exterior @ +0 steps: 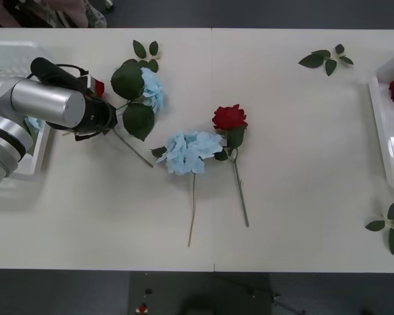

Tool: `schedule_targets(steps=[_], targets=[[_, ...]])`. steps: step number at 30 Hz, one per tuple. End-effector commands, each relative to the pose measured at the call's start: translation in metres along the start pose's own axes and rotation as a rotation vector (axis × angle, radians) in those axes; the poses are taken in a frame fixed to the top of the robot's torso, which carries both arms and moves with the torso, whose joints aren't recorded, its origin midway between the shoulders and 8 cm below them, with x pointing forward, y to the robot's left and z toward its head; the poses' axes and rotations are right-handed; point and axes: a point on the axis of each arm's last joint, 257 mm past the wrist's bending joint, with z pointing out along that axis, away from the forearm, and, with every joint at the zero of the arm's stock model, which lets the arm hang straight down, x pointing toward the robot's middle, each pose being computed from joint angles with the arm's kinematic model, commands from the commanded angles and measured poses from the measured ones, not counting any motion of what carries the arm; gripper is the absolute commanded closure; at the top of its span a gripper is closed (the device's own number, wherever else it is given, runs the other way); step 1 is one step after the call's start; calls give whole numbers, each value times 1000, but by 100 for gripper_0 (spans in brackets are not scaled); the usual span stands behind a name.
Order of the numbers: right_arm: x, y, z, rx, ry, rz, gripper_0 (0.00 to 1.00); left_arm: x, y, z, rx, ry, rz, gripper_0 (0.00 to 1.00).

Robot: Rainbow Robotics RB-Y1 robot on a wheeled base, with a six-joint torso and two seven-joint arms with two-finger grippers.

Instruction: Put the red flowers into the right box and the blue flowers into the left box

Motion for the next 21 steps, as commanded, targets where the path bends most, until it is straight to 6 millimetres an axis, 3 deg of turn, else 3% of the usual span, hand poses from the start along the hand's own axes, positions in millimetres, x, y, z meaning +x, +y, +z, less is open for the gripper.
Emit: schedule_targets(steps=[1, 8, 11, 14, 16, 21], targets=[[-1, -2, 0, 0, -6, 58, 41, -24, -8, -9, 9, -45, -20, 100], [1, 7, 0, -27, -8, 81, 30, -34, 0, -13, -8, -73, -7, 100], [1, 11, -1, -56, -22, 126, 29, -49, 11, -24, -18, -101, 2, 100], [-2, 19, -4, -93, -50, 152, 29, -67, 22, -42, -13, -134, 8, 100], [-13, 35, -12, -153, -103, 143, 29, -84, 20, -63, 32, -157, 0, 100], [-39, 73, -52, -343, -166, 192, 29, -113, -20, -121, 181, -213, 75, 100]])
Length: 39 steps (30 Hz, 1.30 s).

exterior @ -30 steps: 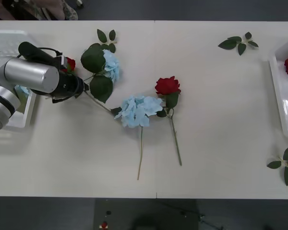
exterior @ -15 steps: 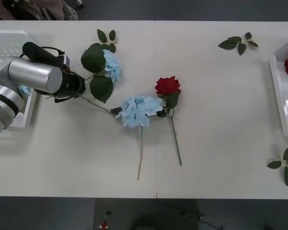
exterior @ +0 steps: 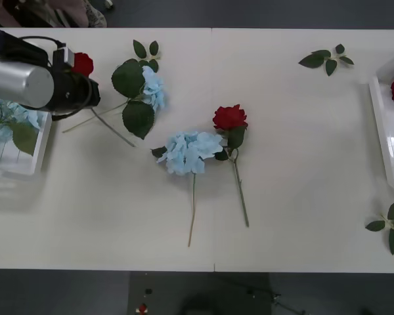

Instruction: Put the red flowers into the right box and the blue flowers into the left box

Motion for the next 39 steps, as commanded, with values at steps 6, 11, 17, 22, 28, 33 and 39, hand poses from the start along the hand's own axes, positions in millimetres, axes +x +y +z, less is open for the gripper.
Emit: schedule_targets(steps=[6, 11, 17, 22, 28, 33, 39], targets=[[-58, 74, -73, -341, -92, 94, 29, -73, -107, -119, 260, -236, 367, 100], [-98, 117, -123, -616, -122, 103, 29, -68, -152, -151, 321, -341, 636, 100], [-105, 136, -186, -976, -263, 100, 29, -55, -244, -192, 483, -497, 811, 100], [-96, 172, -232, -1252, -417, 157, 29, -41, -316, -208, 651, -593, 759, 100], [-105, 225, -273, -1431, -546, 241, 29, -35, -356, -208, 680, -647, 728, 100], [-125, 260, -298, -1439, -662, 234, 29, -33, -383, -217, 701, -695, 745, 100], [-150, 290, -317, -1463, -759, 291, 29, -32, -386, -219, 711, -693, 745, 100]])
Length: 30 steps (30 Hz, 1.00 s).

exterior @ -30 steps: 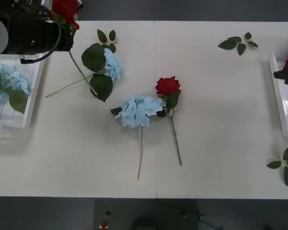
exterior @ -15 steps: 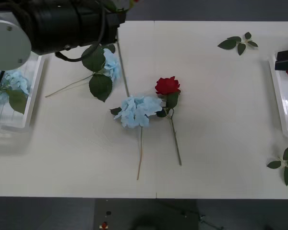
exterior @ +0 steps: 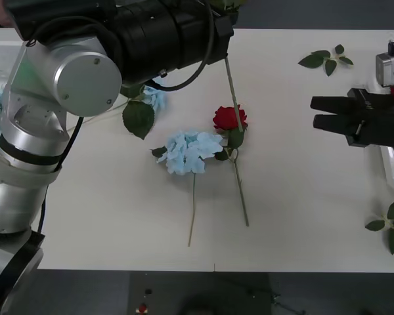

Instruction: Put the red flowers into the right box and the blue flowers into the left box

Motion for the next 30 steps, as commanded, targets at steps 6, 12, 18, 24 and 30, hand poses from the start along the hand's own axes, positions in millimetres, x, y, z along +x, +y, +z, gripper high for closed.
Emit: schedule_targets(steps=[6, 12, 18, 24, 30], targets=[[-16, 26, 57, -97, -110, 0, 29, -36, -8, 0, 11, -73, 57, 100], [-20, 37, 94, -118, -158, -27, 29, -38, -11, 1, 15, -78, 53, 100], [-35, 43, 126, -130, -230, -17, 29, -41, -6, 0, 6, -94, 45, 100], [-45, 50, 155, -147, -249, -37, 29, -43, -2, -3, 4, -102, 42, 100], [-51, 53, 181, -139, -258, -55, 31, -46, -1, -5, 6, -115, 36, 100]])
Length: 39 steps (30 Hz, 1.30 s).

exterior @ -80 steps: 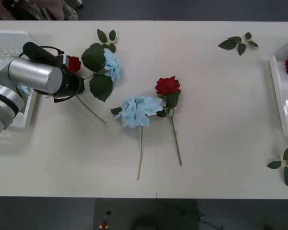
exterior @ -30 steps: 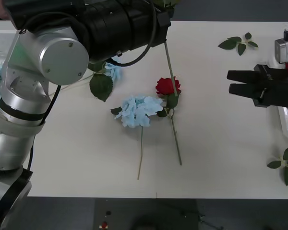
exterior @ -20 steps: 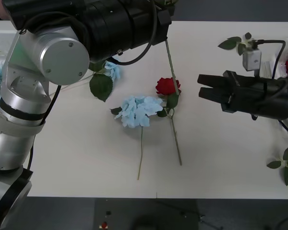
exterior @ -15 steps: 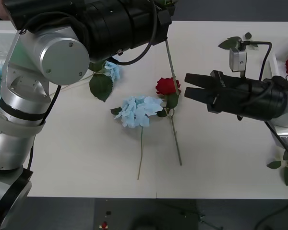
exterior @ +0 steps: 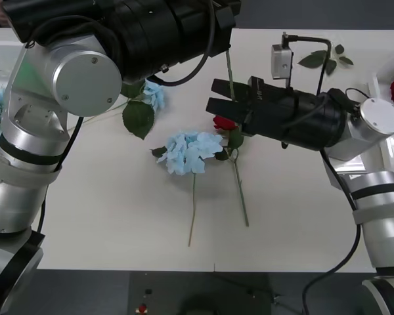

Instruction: Put the red flowers into the right box and the blue flowers into the left box

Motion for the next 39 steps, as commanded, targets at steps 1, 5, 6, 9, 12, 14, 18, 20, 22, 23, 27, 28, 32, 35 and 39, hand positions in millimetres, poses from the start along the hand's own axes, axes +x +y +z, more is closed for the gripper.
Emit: schedule_targets(steps=[1, 5, 6, 9, 12, 14, 18, 20, 22, 23, 27, 28, 32, 35, 39], targets=[[-20, 9, 24, -20, -39, -24, 34, -31, -2, -2, 9, -54, 47, 100], [-20, 12, 34, -28, -50, -19, 54, -30, -1, -4, 13, -50, 41, 100], [-20, 12, 36, -26, -48, -21, 58, -30, -2, -4, 15, -52, 39, 100], [-19, 11, 39, -23, -47, -24, 76, -31, -3, -4, 21, -51, 35, 100], [-18, 12, 41, -23, -43, -27, 97, -31, -4, -4, 27, -53, 26, 100], [-16, 11, 42, -22, -40, -28, 100, -30, -4, -5, 27, -52, 24, 100], [-15, 11, 44, -19, -33, -31, 100, -30, -5, -4, 31, -53, 19, 100], [-15, 11, 45, -22, -32, -33, 100, -30, -6, -5, 35, -53, 16, 69], [-16, 11, 46, -22, -34, -33, 100, -30, -5, -5, 33, -53, 15, 19], [-17, 11, 46, -20, -34, -35, 100, -31, -5, -5, 32, -58, 13, 9], [-18, 11, 48, -19, -34, -36, 100, -30, -5, -6, 35, -58, 1, 0], [-18, 11, 49, -19, -34, -37, 100, -30, -5, -6, 37, -57, 0, 0], [-18, 11, 50, -18, -36, -36, 100, -26, -4, -8, 40, -50, -13, 0], [-18, 10, 50, -17, -34, -37, 100, -24, -6, -10, 47, -49, -25, 0], [-17, 10, 49, -17, -34, -35, 100, -21, -6, -21, 54, -39, -22, 0]])
